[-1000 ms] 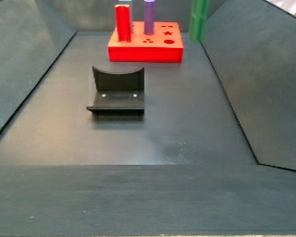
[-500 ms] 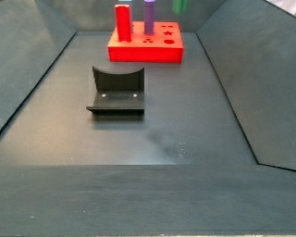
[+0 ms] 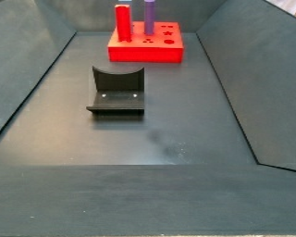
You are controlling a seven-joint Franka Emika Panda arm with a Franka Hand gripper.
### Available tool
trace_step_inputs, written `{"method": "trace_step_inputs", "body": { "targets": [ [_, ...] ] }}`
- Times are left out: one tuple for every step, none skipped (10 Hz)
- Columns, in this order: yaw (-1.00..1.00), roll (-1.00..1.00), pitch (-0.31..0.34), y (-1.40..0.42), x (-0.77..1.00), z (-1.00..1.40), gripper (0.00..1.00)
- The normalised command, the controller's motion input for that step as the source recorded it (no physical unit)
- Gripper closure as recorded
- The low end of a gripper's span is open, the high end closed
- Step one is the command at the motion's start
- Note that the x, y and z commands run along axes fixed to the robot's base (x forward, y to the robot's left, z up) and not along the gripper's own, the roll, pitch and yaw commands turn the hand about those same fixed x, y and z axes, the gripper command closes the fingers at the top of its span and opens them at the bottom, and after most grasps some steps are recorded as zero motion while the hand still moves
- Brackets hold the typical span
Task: Pick up the 3 prong object. Move up. Move to above the board. Insert the 3 prong object.
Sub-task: Insert the 3 prong object.
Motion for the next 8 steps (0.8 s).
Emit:
{"method": "trace_step_inputs", "body": {
  "targets": [
    [-0.81, 0.00, 0.000, 0.03, 0.31, -0.15, 1.00],
    [-0.81, 0.00, 0.000, 0.03, 0.32, -0.15, 1.00],
    [-0.81, 0.00, 0.000, 0.04, 0.33, -0.19, 1.00],
    [-0.77, 0.00, 0.000, 0.04, 0.37, -0.19, 1.00],
    [-0.69, 0.00, 0.000, 0.05, 0.46, -0.23, 1.00],
    [-0.60, 0.00, 0.000, 0.03, 0.57, -0.21, 1.00],
    [-0.63, 0.00, 0.000, 0.03, 0.54, -0.22, 1.00],
    [-0.65, 0.03, 0.000, 0.04, 0.51, -0.33, 1.00]
  ]
}}
